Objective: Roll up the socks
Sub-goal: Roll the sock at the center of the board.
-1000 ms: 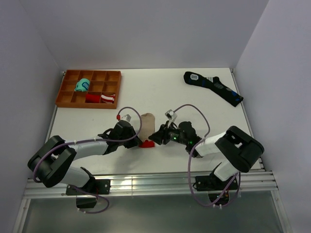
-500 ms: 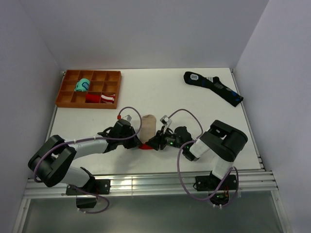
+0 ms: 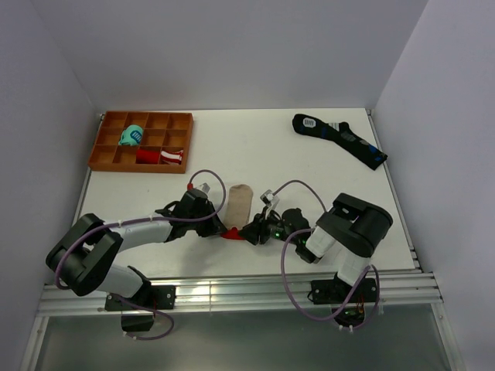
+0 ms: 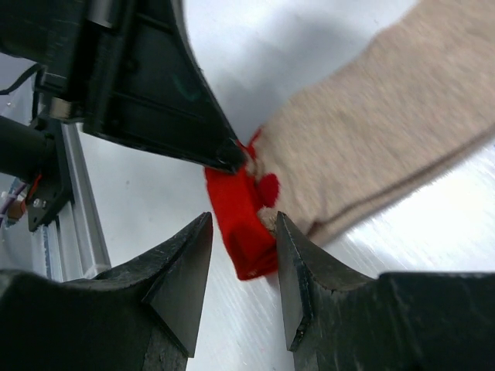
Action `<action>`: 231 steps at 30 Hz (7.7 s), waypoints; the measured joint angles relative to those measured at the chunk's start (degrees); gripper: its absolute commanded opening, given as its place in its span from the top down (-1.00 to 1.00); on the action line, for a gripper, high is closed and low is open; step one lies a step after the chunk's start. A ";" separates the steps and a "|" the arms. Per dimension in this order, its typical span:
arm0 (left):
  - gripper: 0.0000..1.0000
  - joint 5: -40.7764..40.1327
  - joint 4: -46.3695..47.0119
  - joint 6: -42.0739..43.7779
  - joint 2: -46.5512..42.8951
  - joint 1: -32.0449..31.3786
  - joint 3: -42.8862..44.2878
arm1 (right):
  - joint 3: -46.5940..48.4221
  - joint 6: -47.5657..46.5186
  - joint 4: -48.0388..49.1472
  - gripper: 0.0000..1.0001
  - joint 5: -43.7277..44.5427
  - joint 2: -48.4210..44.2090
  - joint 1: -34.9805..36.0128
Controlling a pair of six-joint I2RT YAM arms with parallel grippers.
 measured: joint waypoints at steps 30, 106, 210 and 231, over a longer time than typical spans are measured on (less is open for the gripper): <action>0.94 4.39 -1.46 1.01 3.23 0.26 2.80 | 6.71 -15.58 -26.97 0.07 14.16 -12.28 11.28; 0.69 14.80 -7.85 3.19 7.56 6.88 7.10 | 3.17 -10.38 -19.45 0.74 33.46 -7.21 20.96; 0.99 -10.45 8.09 2.14 9.81 10.86 6.78 | 42.21 -10.38 -72.13 0.85 -27.89 10.60 -7.93; 0.30 -9.90 20.70 6.03 -2.23 11.02 -8.81 | 50.93 -13.09 -93.29 0.95 -30.29 14.80 -8.94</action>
